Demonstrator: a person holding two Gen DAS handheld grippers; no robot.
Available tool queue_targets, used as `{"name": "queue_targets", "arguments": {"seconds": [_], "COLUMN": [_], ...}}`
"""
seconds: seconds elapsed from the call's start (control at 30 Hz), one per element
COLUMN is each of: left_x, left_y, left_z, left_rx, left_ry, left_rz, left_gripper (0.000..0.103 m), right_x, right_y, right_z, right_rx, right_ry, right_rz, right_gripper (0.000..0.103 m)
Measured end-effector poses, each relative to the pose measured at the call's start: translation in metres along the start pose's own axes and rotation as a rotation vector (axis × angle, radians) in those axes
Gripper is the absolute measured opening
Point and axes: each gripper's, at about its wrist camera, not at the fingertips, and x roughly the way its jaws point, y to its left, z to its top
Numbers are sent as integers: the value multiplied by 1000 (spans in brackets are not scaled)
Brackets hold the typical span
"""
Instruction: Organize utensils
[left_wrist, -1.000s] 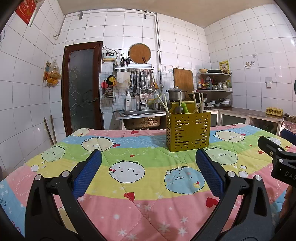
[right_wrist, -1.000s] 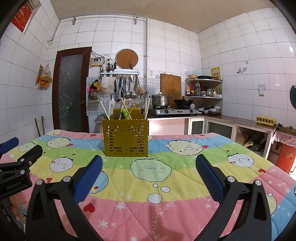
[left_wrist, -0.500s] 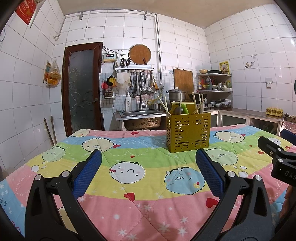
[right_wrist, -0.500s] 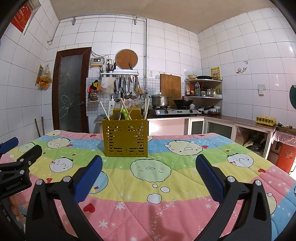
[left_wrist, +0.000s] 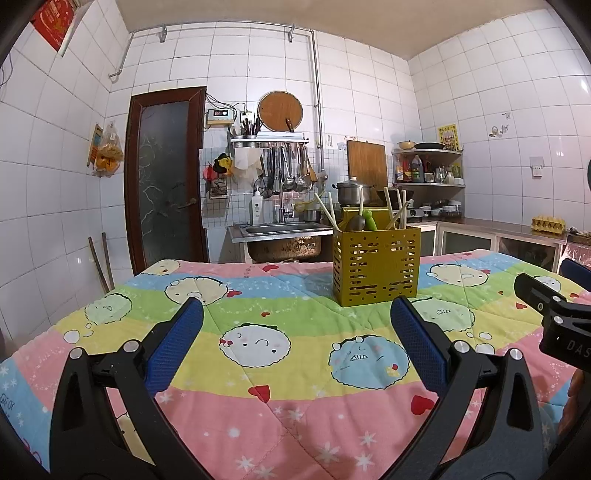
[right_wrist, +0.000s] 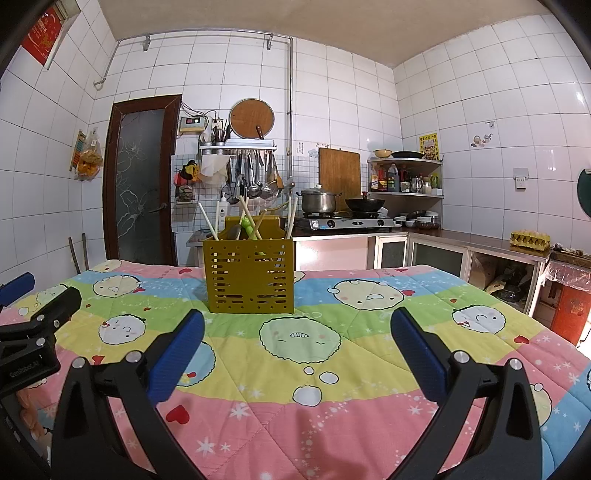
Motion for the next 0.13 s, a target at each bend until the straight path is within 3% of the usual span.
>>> {"name": "queue_targets", "arguments": {"seconds": [0.13], "left_x": [0], "left_y": [1], "left_z": [0], "left_rx": [-5], "left_ry": [0], "left_rz": [0], "left_gripper": [98], "right_x": [0], "right_y": [-1], "right_z": [1], "right_rx": [-1], "right_ry": [2], "right_rz": [0], "right_gripper": [99]}}
